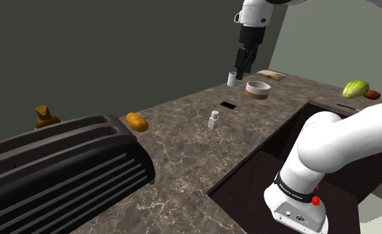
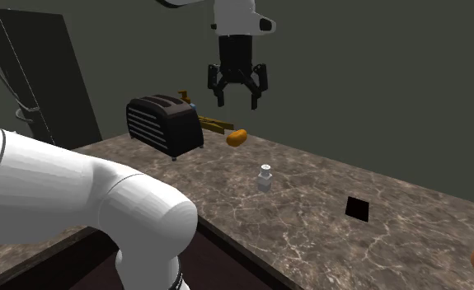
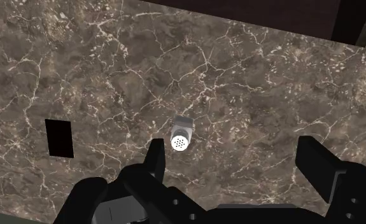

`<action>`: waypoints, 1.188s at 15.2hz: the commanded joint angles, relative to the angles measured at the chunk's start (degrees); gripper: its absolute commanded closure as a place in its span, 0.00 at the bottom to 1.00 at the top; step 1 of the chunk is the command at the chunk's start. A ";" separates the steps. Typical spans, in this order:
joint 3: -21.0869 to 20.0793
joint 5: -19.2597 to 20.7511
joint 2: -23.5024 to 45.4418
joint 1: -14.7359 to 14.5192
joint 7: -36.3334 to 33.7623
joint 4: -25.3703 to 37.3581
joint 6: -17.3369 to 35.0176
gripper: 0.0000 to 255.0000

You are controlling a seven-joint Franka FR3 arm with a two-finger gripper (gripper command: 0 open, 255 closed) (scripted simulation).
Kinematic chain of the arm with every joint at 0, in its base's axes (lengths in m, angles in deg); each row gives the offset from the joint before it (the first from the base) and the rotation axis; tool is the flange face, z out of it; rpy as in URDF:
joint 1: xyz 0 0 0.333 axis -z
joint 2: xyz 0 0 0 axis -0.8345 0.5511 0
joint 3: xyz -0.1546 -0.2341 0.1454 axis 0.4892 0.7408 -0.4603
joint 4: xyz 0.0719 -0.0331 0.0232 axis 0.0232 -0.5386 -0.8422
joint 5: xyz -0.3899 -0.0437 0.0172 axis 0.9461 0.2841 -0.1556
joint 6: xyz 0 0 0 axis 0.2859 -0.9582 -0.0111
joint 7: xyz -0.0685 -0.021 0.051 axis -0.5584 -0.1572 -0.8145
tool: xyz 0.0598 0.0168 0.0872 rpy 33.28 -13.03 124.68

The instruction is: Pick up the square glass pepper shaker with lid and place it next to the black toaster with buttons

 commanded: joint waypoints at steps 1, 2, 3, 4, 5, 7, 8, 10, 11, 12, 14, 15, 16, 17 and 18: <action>0.00 0.00 0.00 0.00 0.00 0.00 0.00 0.00; 0.17 0.01 1.51 0.18 -0.36 -0.57 1.50 0.00; 0.35 0.01 3.09 0.36 -0.72 -1.07 3.00 0.00; 0.53 0.01 4.72 0.54 -1.07 -1.50 4.48 0.00; 0.72 0.01 6.41 0.71 -1.42 -1.87 5.96 0.00; 1.09 -0.02 9.95 1.05 -2.08 -2.40 8.88 0.00; 1.29 -0.05 11.79 1.21 -2.39 -2.57 10.31 0.00; 1.71 -0.12 15.62 1.51 -3.00 -2.70 13.12 0.00; 1.91 -0.18 17.60 1.66 -3.28 -2.67 14.49 0.00; 2.13 -0.25 19.62 1.80 -3.56 -2.57 15.83 0.00; 2.57 -0.44 23.77 2.07 -4.06 -2.16 18.42 0.00; 2.79 -0.56 25.89 2.20 -4.29 -1.86 19.67 0.00; 3.01 -0.70 28.04 2.32 -4.50 -1.50 20.88 0.00; 3.23 -0.87 30.21 2.44 -4.70 -1.07 22.04 0.00; 3.45 -1.05 32.41 2.57 -4.88 -0.58 23.17 0.00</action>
